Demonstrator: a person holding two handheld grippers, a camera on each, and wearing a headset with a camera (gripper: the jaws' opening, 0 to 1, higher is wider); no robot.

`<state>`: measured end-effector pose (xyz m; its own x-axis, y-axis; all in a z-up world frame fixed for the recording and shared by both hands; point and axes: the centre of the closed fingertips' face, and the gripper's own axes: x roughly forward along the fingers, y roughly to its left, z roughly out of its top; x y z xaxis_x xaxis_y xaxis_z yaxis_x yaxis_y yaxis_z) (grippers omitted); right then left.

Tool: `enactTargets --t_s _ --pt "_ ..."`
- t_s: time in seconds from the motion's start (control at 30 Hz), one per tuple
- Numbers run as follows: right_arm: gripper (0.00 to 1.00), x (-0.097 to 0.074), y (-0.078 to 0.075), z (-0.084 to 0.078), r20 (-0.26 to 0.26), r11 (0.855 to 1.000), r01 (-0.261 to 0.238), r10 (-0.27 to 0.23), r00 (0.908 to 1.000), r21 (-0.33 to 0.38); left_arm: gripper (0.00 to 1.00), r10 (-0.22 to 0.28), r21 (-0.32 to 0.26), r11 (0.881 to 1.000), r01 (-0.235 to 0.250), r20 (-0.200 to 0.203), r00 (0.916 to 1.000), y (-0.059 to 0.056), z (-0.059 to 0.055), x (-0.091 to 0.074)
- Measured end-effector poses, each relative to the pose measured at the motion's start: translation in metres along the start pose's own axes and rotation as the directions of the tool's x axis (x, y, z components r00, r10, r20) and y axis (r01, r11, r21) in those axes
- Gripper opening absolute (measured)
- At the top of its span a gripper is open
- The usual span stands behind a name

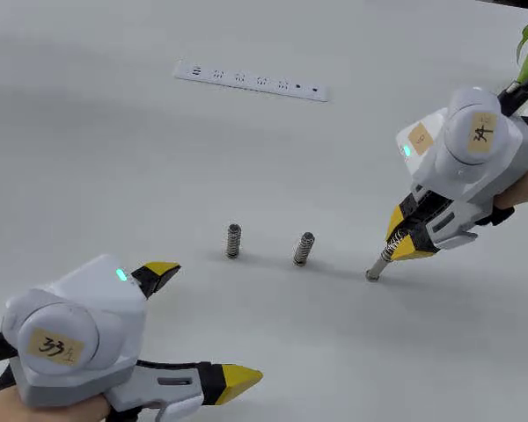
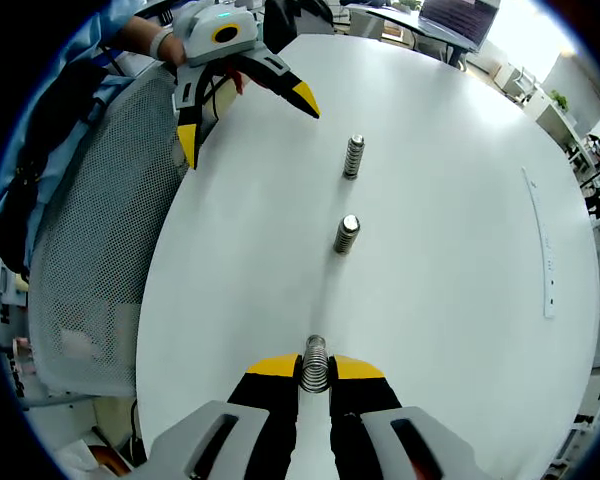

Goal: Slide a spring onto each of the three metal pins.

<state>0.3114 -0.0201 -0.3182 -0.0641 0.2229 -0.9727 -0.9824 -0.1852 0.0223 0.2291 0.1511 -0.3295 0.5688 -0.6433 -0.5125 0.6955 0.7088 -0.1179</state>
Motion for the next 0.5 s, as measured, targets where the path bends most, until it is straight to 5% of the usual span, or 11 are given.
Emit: enactTargets --t_s 0.5 --pt "0.07 0.019 0.001 -0.004 -0.032 1.0 -0.021 0.021 0.9993 -0.006 0.91 0.003 -0.003 1.0 -0.003 -0.003 1.0 0.002 -0.001 -0.002"
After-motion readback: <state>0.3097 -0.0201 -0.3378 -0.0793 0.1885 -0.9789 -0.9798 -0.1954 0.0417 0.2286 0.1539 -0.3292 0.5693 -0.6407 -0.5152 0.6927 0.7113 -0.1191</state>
